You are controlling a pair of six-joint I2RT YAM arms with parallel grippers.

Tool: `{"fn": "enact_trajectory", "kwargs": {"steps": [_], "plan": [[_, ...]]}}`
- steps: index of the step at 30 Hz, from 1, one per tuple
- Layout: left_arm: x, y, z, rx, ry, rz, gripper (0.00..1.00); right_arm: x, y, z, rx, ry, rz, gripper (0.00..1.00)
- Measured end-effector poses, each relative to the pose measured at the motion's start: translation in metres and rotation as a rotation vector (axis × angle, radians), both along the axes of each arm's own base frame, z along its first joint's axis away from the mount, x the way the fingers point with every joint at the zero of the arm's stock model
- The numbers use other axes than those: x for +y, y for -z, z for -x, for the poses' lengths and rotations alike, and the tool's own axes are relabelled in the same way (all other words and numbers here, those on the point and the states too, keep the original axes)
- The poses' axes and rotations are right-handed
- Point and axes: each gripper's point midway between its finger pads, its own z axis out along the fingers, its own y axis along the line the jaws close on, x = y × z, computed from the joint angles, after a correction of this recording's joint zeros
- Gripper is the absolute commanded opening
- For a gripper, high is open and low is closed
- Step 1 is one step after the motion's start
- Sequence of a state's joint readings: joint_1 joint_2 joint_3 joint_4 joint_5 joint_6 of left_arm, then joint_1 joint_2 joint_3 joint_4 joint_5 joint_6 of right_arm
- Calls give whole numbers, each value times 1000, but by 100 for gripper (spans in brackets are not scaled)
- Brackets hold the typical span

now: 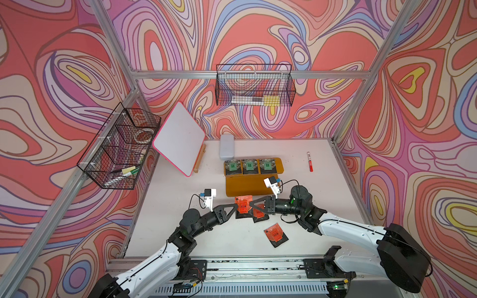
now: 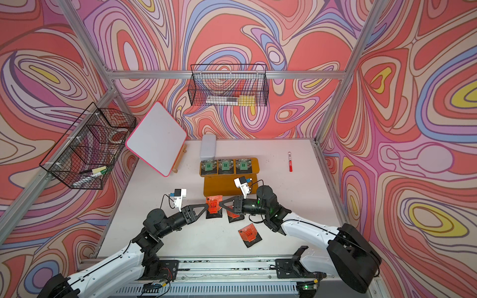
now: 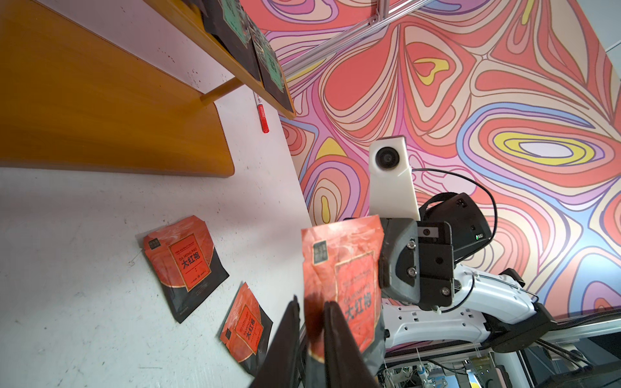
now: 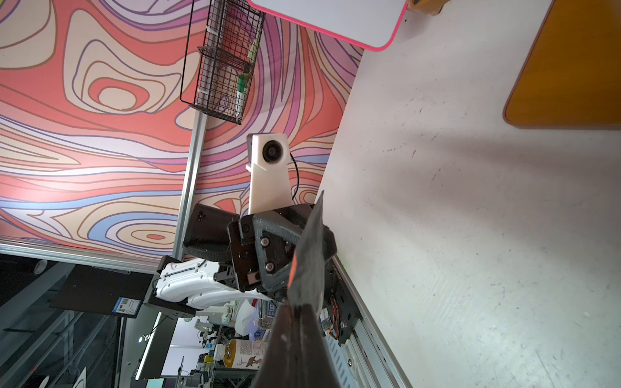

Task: Place the tea bags on the shelf by color
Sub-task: Place the tea bag on the shelf.

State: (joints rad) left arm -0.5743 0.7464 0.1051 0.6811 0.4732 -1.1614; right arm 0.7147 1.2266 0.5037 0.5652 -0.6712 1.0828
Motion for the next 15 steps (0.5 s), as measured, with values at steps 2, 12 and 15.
{"fn": "enact_trajectory", "kwargs": {"steps": [2, 12, 15], "plan": [[0, 0, 0, 1, 0, 2, 6, 0, 0, 0, 0, 0, 0, 0], [2, -5, 1, -11, -5, 10, 0, -1, 7, -1, 9, 7, 30, 27], [3, -3, 2, -3, -10, 2, 0, -2, 15, -3, 22, 22, 69, 37]]}}
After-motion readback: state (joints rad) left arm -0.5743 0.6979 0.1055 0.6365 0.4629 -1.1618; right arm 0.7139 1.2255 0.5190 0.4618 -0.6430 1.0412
